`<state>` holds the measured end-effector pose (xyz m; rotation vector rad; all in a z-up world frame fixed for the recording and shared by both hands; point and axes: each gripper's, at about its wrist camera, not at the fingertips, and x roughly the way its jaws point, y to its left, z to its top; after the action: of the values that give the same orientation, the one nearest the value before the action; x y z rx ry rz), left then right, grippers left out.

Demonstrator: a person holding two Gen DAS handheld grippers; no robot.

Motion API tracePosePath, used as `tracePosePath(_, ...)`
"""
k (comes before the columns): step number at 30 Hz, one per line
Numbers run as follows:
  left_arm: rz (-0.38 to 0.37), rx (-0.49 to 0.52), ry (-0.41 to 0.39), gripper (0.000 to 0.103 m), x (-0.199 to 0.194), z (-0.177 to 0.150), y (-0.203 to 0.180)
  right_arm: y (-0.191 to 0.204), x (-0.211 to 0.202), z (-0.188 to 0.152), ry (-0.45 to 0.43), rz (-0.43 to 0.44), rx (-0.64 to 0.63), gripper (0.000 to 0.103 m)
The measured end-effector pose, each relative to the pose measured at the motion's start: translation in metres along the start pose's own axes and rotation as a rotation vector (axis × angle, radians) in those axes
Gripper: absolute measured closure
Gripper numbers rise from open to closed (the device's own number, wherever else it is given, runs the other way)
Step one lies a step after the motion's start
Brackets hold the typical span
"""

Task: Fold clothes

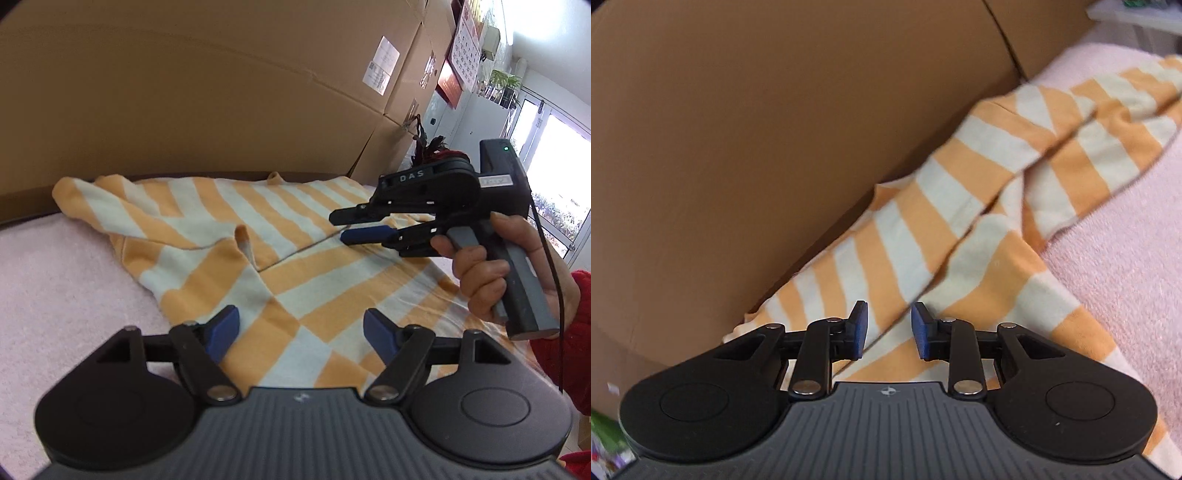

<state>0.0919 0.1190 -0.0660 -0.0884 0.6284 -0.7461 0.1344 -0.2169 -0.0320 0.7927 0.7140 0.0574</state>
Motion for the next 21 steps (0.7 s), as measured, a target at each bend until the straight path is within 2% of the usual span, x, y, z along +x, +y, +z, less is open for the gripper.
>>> tracePosePath(1,0.010,0.014,0.003,0.026,0.001,0.000,-0.003,-0.003,0.000,-0.001,-0.006,-0.004,0.042,0.077)
tracePosePath(5,0.039,0.057,0.015,0.025,0.004,-0.001,-0.010,-0.001,0.000,-0.008,-0.034,-0.004,0.056,0.069)
tracePosePath(11,0.049,0.067,0.017,0.025,0.006,-0.001,-0.011,-0.006,0.018,-0.005,-0.129,0.019,0.078,0.070)
tracePosePath(13,0.052,0.069,0.017,0.024,0.007,-0.001,-0.012,-0.004,0.020,-0.005,-0.133,0.011,0.036,0.081)
tracePosePath(14,0.054,0.071,0.017,0.024,0.007,-0.001,-0.012,-0.003,0.021,-0.005,-0.135,0.007,0.013,0.097)
tracePosePath(16,0.056,0.070,0.017,0.024,0.006,-0.001,-0.013,-0.004,0.019,-0.006,-0.149,0.023,-0.016,0.097)
tracePosePath(21,0.068,0.080,0.023,0.022,0.009,-0.001,-0.017,-0.007,0.001,-0.005,-0.291,0.029,-0.089,0.097)
